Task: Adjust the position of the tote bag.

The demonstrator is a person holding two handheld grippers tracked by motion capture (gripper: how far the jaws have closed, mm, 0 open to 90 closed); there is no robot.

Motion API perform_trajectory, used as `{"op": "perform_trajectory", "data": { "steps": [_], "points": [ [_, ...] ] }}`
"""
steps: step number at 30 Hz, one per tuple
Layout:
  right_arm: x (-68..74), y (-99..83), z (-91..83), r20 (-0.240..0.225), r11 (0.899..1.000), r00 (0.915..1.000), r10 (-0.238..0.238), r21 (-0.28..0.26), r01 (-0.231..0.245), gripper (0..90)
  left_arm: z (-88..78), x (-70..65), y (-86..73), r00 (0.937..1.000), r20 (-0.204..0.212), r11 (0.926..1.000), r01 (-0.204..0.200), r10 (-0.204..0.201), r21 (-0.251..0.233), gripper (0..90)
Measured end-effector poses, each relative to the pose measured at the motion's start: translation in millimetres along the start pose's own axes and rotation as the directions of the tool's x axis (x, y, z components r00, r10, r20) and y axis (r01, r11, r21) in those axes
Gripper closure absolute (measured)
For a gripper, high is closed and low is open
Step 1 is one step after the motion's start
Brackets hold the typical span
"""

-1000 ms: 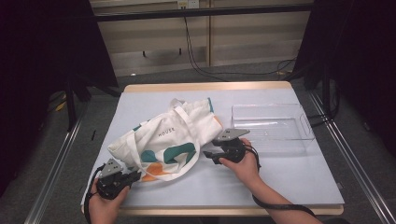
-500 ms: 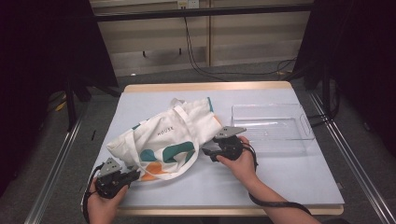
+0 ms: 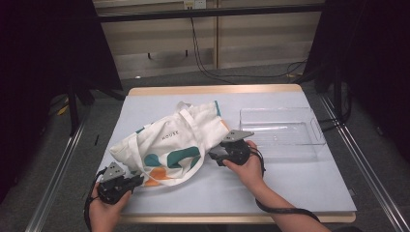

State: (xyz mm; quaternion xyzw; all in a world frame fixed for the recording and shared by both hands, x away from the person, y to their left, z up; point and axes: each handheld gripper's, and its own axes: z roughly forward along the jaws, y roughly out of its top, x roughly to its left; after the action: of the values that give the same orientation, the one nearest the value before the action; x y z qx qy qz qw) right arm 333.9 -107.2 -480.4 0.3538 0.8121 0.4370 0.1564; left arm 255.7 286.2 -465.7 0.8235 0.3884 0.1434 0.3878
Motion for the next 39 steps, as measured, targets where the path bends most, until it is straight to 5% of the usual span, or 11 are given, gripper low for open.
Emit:
{"op": "perform_trajectory", "data": {
  "steps": [12, 16, 24, 27, 39],
  "points": [
    [-6.4, 3.5, 0.9, 0.009, 0.999, 0.9993, 0.037, -0.026, -0.037, 72.3, 0.6, 0.5, -0.7, 1.0000, 0.004, 1.0000, -0.009, 0.009, -0.005, 86.2],
    [-3.2, 5.5, 4.4, -0.004, 0.998, 0.9987, 0.050, -0.032, -0.050, 89.7, 0.2, 0.7, -0.7, 1.0000, 0.001, 1.0000, -0.008, 0.008, -0.003, 86.3],
    [1.3, 3.9, 2.4, -0.039, 0.999, 0.9990, 0.021, -0.033, -0.022, 89.8, 0.0, 0.5, -0.8, 0.9999, 0.001, 0.9999, -0.012, 0.012, -0.004, 86.2],
    [5.4, 2.8, -6.8, -0.043, 0.998, 0.9988, 0.025, -0.053, -0.027, 66.1, -0.3, 0.5, -0.5, 0.9999, 0.004, 0.9999, -0.011, 0.011, -0.005, 86.2],
    [3.5, 8.6, -20.9, 0.043, 0.996, 0.9989, -0.019, -0.084, 0.022, 34.7, 1.2, 0.3, -0.8, 0.9999, 0.008, 1.0000, -0.008, 0.008, -0.001, 86.1]
  ]
}}
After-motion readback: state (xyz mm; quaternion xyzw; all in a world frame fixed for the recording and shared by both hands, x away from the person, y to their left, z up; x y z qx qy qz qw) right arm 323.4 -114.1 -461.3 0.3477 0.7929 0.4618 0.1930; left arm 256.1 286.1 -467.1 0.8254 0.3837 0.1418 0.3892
